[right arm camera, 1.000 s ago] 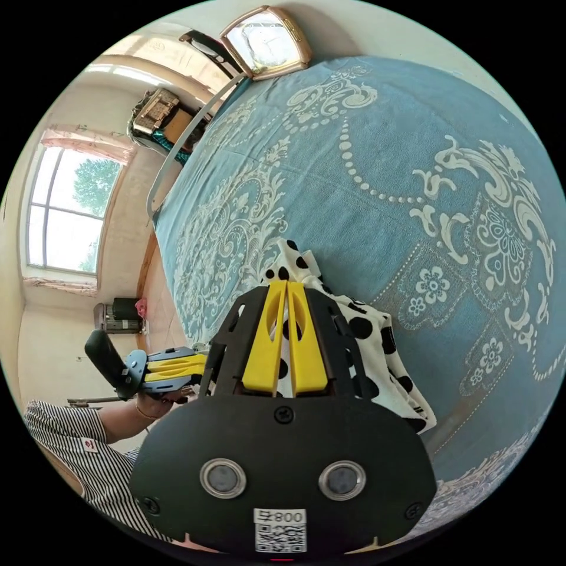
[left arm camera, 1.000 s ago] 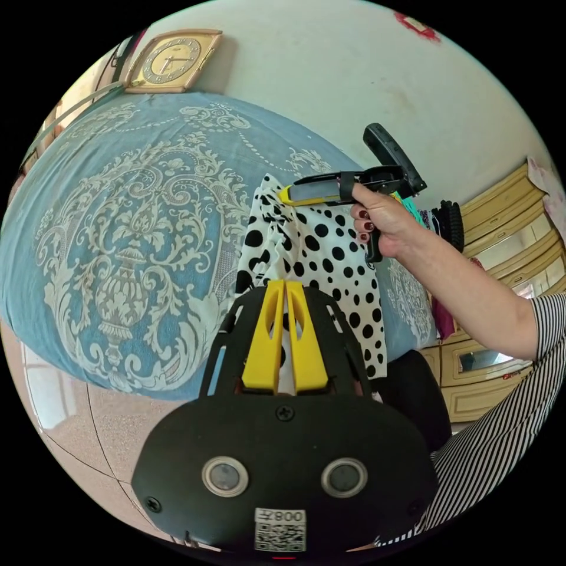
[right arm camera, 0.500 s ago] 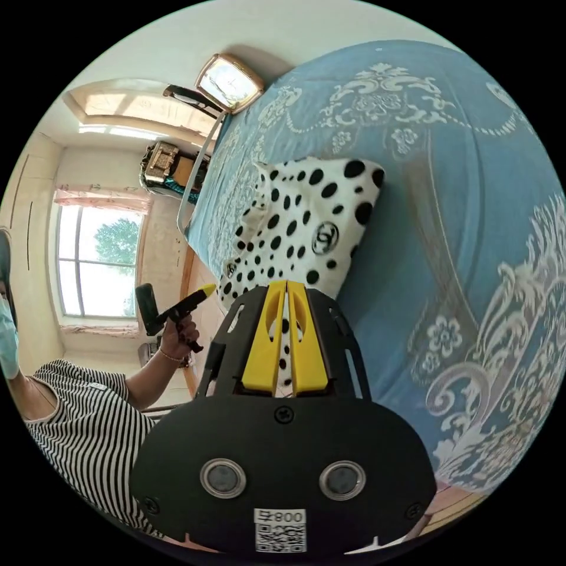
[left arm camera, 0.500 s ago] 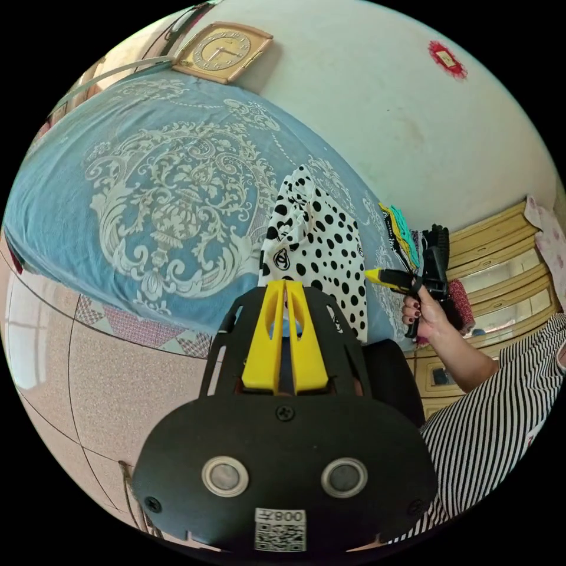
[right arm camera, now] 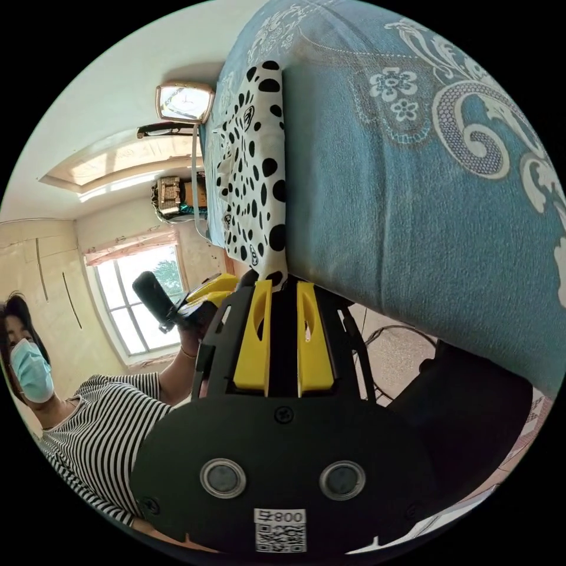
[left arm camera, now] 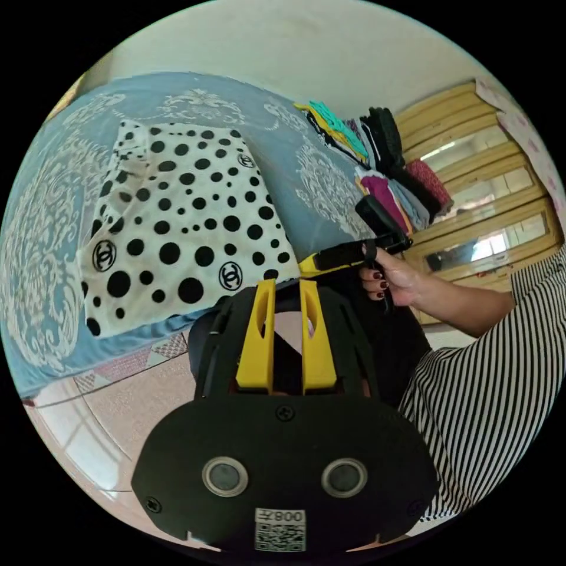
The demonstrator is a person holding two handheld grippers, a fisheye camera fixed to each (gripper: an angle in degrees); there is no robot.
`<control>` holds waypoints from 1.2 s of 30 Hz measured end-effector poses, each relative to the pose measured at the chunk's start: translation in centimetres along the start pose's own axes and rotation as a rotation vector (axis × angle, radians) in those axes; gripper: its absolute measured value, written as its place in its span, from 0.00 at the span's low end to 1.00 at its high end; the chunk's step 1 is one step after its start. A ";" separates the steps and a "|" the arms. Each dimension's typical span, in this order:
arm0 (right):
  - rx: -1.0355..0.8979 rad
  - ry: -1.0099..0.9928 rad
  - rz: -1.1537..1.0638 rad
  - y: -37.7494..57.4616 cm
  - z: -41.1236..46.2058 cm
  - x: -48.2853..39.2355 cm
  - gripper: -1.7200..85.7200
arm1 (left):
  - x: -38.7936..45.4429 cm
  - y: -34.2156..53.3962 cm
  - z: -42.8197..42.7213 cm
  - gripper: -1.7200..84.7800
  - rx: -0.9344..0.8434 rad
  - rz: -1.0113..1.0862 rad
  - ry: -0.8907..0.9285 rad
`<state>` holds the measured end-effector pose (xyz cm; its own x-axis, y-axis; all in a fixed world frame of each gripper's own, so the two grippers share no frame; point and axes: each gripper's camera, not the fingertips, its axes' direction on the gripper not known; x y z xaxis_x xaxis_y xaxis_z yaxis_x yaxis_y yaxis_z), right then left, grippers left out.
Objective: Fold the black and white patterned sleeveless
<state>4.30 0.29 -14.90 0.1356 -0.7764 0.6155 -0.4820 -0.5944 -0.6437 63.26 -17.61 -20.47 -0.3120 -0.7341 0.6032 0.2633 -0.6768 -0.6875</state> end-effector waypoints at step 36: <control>0.026 -0.326 0.051 7.7 -5.8 8.1 0.05 | 5.9 7.2 3.9 0.05 -0.043 0.018 -0.153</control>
<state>-3.30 -9.34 -12.24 0.3839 -0.8290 0.4068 -0.4739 -0.5549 -0.6837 66.84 -27.06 -20.30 -0.1640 -0.7481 0.6430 0.2269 -0.6630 -0.7134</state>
